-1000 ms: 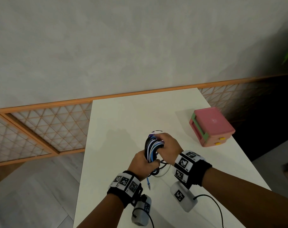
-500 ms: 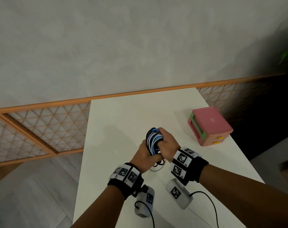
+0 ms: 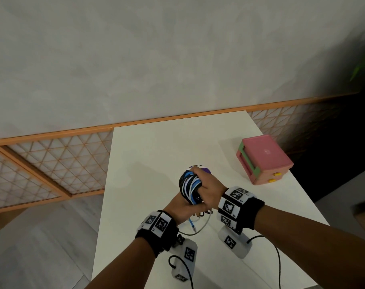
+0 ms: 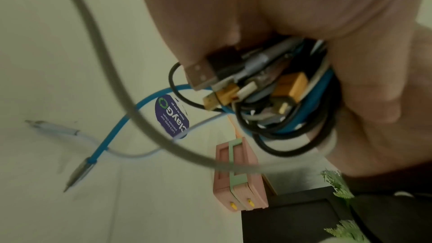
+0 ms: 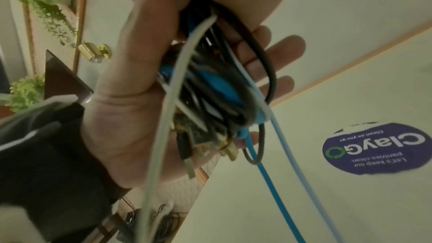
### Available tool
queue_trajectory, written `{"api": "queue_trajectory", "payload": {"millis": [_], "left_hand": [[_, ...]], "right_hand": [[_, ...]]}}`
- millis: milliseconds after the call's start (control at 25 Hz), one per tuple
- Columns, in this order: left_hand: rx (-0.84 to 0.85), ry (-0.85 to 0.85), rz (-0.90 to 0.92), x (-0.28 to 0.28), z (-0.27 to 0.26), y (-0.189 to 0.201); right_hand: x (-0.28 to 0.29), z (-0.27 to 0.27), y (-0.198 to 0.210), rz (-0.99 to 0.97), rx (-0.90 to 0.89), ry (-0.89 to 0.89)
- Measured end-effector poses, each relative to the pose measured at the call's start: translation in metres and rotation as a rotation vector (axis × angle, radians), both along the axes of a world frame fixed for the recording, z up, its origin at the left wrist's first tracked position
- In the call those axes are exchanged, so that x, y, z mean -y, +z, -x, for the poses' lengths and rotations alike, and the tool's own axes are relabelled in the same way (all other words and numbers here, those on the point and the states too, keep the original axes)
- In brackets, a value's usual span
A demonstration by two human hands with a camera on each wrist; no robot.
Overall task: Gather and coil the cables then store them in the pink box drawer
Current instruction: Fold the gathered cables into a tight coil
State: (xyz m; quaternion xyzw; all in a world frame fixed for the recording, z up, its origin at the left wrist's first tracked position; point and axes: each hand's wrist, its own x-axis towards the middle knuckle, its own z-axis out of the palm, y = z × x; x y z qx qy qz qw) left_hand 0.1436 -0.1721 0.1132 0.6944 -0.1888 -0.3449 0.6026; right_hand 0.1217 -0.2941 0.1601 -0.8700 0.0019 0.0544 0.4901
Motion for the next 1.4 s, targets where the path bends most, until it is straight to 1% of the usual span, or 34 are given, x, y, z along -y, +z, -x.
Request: {"api": "queue_trajectory", "payload": {"millis": [160,280,440,520,720,800,920,1040,1200,1320,1400], "left_hand": [[0.058,0.167,-0.089,0.009,0.007,0.001],[0.054,0.269,-0.044,0.014,0.009,0.001],[0.035,0.243,0.055,0.013,0.005,0.006],[0.028,0.214,0.071,0.012,0.003,0.007],[0.024,0.18,0.093,0.011,0.004,0.006],[0.007,0.218,0.121,0.008,0.004,0.007],[-0.105,0.321,0.231,-0.001,-0.005,0.006],[-0.19,0.386,0.274,-0.003,-0.008,0.01],[-0.329,0.401,0.424,0.001,-0.007,0.019],[-0.452,0.433,0.498,-0.005,-0.009,0.021],[-0.491,0.449,0.488,-0.007,-0.009,0.021]], "right_hand": [[-0.001,-0.003,0.004,0.093,-0.007,0.099],[0.002,-0.009,0.006,0.087,-0.02,0.135],[0.006,-0.011,0.005,0.067,0.008,0.153],[0.007,-0.012,0.005,0.031,0.005,0.155],[0.011,-0.013,0.008,-0.105,-0.066,0.182],[0.02,-0.01,0.003,-0.15,-0.101,0.201],[0.029,0.001,-0.008,-0.185,-0.16,0.243],[0.021,0.005,-0.018,-0.103,-0.21,0.267],[0.015,0.003,-0.034,-0.194,-0.134,0.134],[0.009,-0.001,-0.038,-0.238,-0.112,0.099],[0.005,-0.005,-0.041,-0.241,-0.108,0.111]]}}
